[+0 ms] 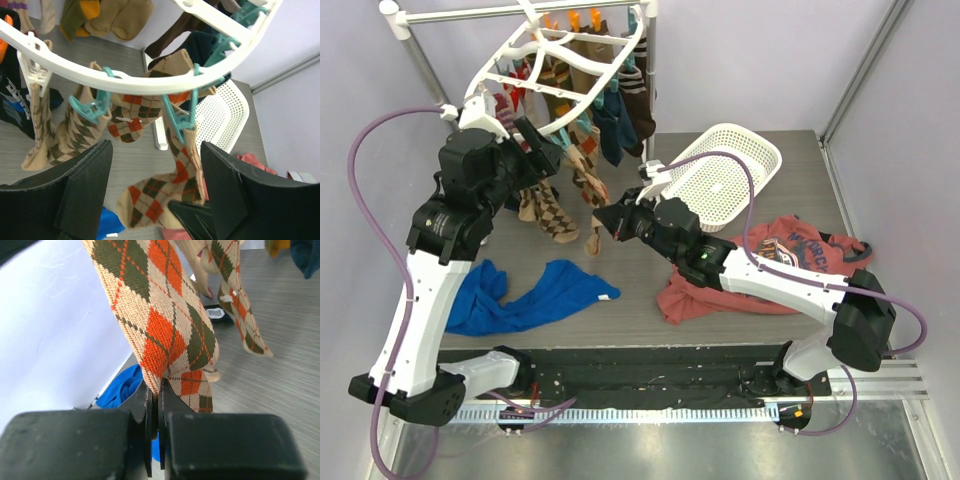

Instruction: Remove the socks clipped to the hanger

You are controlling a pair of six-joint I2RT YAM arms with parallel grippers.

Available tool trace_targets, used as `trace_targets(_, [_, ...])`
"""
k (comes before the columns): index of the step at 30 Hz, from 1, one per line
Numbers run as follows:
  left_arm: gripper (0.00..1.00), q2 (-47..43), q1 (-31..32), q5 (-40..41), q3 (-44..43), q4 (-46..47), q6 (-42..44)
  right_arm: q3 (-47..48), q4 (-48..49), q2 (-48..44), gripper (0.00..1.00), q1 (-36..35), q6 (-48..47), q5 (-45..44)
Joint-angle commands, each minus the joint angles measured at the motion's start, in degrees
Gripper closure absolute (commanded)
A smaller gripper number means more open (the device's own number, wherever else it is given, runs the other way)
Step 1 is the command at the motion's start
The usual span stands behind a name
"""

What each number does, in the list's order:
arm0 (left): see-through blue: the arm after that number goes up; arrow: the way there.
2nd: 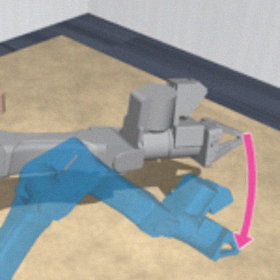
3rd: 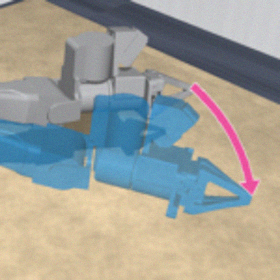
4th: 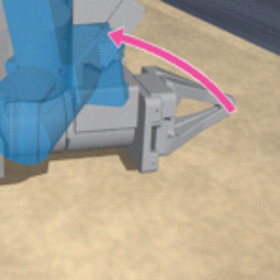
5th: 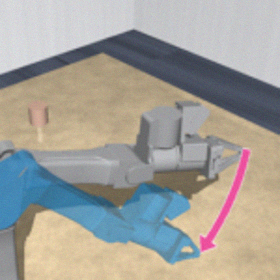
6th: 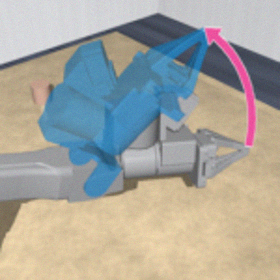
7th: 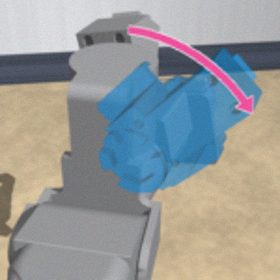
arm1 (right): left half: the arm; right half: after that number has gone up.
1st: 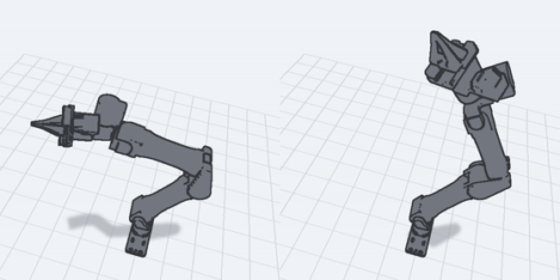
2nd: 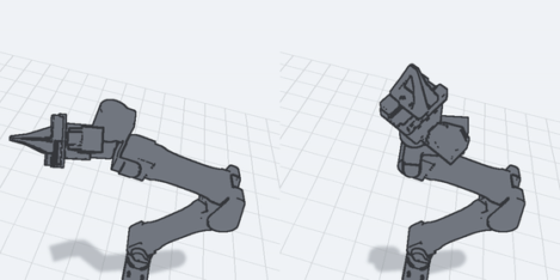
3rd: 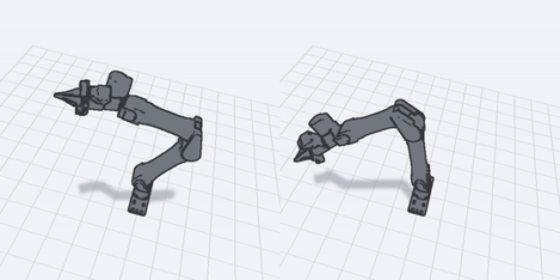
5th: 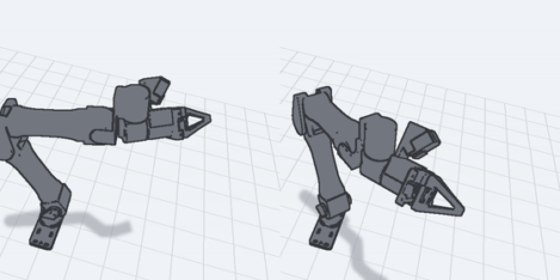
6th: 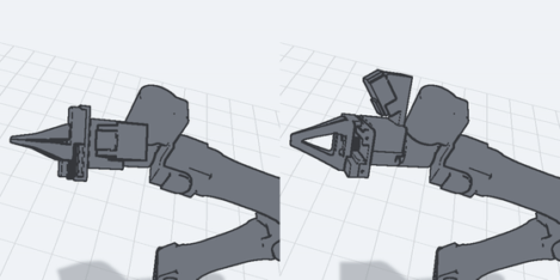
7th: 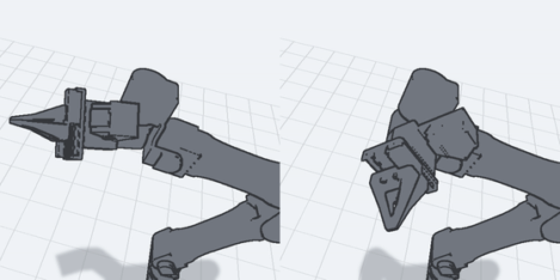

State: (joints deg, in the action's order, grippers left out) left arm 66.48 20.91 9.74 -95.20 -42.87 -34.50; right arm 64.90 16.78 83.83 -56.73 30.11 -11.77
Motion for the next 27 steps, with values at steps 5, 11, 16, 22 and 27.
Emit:
trace_targets(5, [0.26, 0.76, -5.61, -10.95, 3.79, 10.26, -2.49, -0.04, 5.29, -2.36, 0.99, -0.14, 4.34, 2.72])
trace_targets(11, [0.25, 3.39, -5.61, -14.13, 2.13, 11.76, -2.85, -0.48, 5.81, -1.92, 0.99, -0.14, 4.52, 2.45])
trace_targets(16, [0.29, 5.50, -5.70, -14.13, 1.15, 11.84, -2.68, -1.01, 5.99, -1.74, 0.99, -0.05, 4.17, 2.54])
trace_targets(22, [0.36, 5.33, -5.61, -10.35, 2.38, 13.77, -2.76, -0.66, 5.55, -1.57, 0.99, -0.13, 3.38, 3.15])
trace_targets(27, [0.47, 5.42, -5.61, -10.62, 2.39, 14.66, -2.85, -0.92, 5.46, -1.04, 0.99, -0.14, 3.29, 2.98])
